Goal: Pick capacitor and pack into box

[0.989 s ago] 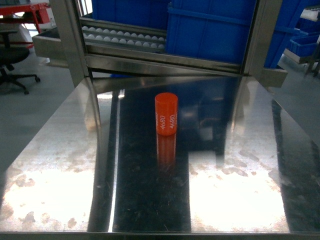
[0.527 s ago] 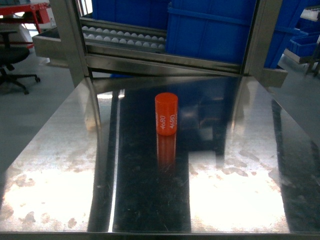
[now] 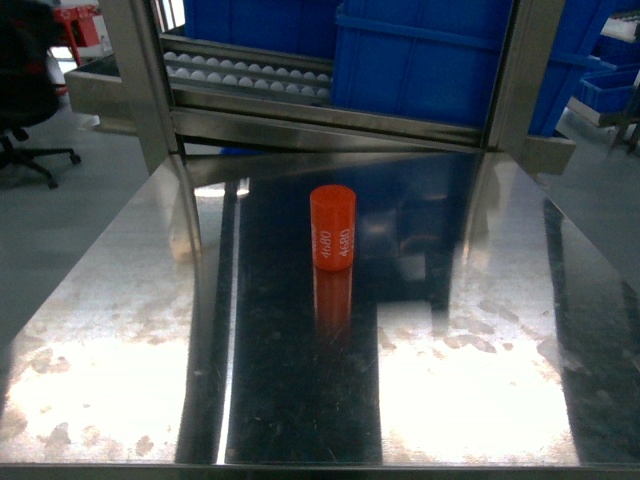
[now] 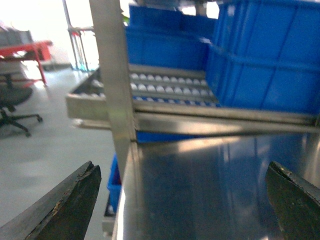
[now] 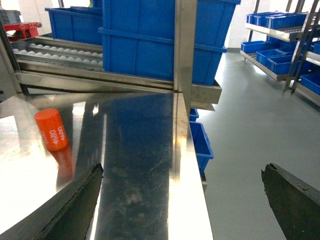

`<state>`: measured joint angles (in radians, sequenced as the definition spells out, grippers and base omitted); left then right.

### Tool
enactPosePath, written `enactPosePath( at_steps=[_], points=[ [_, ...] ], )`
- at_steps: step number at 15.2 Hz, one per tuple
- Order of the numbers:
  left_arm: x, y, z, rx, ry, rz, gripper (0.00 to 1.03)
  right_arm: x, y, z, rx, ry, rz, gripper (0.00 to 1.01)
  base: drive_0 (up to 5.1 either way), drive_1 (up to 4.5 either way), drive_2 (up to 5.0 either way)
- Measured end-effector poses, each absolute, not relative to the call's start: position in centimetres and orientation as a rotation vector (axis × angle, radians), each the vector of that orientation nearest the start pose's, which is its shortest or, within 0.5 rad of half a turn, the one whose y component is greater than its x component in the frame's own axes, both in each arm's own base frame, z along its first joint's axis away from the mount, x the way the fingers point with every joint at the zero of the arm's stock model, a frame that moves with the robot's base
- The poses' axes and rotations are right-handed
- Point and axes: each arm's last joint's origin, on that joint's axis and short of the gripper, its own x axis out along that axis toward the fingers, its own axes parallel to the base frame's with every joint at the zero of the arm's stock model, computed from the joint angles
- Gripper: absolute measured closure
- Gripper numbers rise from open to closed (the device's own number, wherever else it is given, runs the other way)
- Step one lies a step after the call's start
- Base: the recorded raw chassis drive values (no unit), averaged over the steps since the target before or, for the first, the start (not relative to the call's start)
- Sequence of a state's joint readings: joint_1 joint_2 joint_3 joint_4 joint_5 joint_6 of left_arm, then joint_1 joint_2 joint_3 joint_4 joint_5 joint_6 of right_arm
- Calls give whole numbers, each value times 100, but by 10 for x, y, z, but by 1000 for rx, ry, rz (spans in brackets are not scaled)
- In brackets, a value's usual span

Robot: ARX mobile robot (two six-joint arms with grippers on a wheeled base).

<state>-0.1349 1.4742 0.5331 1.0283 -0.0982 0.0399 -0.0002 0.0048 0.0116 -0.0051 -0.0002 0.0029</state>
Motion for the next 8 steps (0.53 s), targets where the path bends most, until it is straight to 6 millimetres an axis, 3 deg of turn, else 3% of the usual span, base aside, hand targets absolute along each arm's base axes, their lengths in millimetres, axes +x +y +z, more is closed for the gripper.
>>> enactPosePath(
  at_steps=[2, 4, 6, 8],
  points=[
    [342, -72, 178, 66, 59, -134, 5, 97, 0, 167, 2, -2, 0, 3, 0, 0, 0],
    [379, -114, 167, 73, 62, -233, 5, 97, 0, 167, 2, -2, 0, 3, 0, 0, 0],
    [397, -145, 164, 68, 40, -306, 5, 97, 0, 167, 3, -2, 0, 3, 0, 0, 0],
    [407, -164, 147, 70, 76, -353, 5, 97, 0, 167, 3, -2, 0, 3, 0, 0, 0]
  ],
)
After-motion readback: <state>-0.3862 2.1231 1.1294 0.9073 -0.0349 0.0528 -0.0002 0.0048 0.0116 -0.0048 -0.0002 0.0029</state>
